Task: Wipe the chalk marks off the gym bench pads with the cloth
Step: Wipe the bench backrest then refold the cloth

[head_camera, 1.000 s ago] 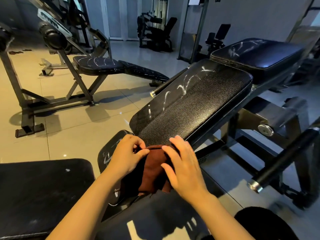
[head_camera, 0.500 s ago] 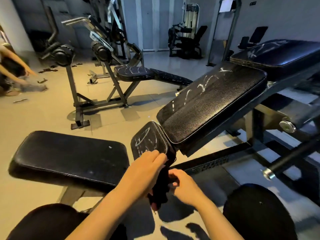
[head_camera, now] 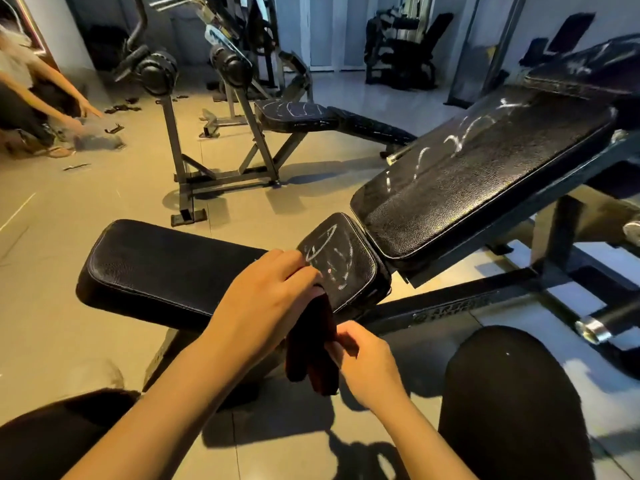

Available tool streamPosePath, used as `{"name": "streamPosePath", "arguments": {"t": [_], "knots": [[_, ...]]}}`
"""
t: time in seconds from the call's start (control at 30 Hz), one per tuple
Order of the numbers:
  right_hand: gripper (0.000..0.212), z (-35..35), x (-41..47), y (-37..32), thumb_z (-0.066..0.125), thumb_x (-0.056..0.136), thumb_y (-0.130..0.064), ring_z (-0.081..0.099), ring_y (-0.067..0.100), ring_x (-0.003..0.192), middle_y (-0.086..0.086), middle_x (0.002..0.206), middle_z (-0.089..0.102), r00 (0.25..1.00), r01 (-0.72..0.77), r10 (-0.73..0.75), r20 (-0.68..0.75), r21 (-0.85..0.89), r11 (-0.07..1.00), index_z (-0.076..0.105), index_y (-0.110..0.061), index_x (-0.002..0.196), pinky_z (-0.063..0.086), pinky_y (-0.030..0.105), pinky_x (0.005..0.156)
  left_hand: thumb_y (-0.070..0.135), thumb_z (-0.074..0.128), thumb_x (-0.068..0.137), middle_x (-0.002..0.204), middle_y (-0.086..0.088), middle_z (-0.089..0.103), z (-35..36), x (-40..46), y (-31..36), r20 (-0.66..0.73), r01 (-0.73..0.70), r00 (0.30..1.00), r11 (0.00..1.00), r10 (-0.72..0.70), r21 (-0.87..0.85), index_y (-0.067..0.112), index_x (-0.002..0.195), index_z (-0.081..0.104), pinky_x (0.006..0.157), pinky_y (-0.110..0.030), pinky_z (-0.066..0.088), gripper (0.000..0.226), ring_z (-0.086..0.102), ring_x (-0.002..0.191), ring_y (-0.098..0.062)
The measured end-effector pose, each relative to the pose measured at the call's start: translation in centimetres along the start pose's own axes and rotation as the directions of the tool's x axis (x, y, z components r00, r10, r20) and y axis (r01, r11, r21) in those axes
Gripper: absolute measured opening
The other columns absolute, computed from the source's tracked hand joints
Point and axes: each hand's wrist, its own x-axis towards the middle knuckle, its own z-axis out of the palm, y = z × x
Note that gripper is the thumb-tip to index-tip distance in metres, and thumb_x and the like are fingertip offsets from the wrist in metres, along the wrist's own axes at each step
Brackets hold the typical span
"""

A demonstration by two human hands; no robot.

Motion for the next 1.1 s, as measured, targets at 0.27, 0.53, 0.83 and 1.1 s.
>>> {"name": "streamPosePath", "arguments": {"t": [0.27, 0.53, 0.83, 1.1], "knots": [[0.016, 0.0, 3.9, -0.6, 0.072, 0.085, -0.015, 0.043, 0.004, 0.055, -0.006, 0.069, 0.055, 0.998, -0.056, 0.057, -0.009, 0.072, 0.996, 0.06, -0.025, 0.078, 0.038, 0.016, 0.057, 0.035, 0.048, 0.089, 0.085, -0.003, 0.061, 0.6, 0.2, -6.8, 0.014, 0.111, 0.994, 0.976, -0.111, -0.19, 0.014, 0.093, 0.069, 0.057, -0.034, 0.052, 0.03, 0.058, 0.073, -0.021], [0.018, 1.8, 3.5, -2.0, 0.081, 0.076, -0.014, 0.034, 0.004, 0.054, -0.012, 0.056, 0.042, 0.994, -0.1, 0.105, -0.035, 0.127, 0.987, 0.066, -0.02, 0.084, 0.033, 0.015, 0.054, 0.025, 0.076, 0.079, 0.094, 0.002, 0.057, 0.2, 0.2, -11.3, 0.199, 0.178, 0.974, 0.899, -0.105, -0.4, 0.018, 0.096, 0.072, 0.072, -0.04, 0.052, 0.019, 0.056, 0.087, -0.019], [0.033, -0.1, -0.9, -4.7, 0.075, 0.079, -0.008, 0.049, 0.005, 0.062, -0.012, 0.066, 0.056, 0.907, -0.108, 0.042, -0.42, -0.136, 0.985, 0.061, -0.036, 0.069, 0.037, 0.019, 0.062, 0.033, 0.072, 0.084, 0.088, 0.008, 0.054, -0.9, 1.3, -12.7, 0.3, 0.091, 0.953, 0.899, 0.046, -0.428, 0.025, 0.09, 0.066, 0.07, -0.028, 0.042, 0.012, 0.052, 0.082, -0.011], [0.015, -1.2, 3.2, -10.9, 0.059, 0.09, -0.004, 0.053, 0.016, 0.089, 0.005, 0.109, 0.052, 0.501, -0.141, -0.234, -0.833, -0.346, 0.928, 0.067, -0.012, 0.101, 0.032, 0.018, 0.077, 0.021, 0.066, 0.09, 0.09, 0.013, 0.052, 0.7, 3.6, -14.0, 0.512, 0.042, 0.827, 0.882, 0.232, -0.469, 0.027, 0.122, 0.055, 0.068, -0.019, 0.033, 0.035, 0.048, 0.083, -0.008]]}}
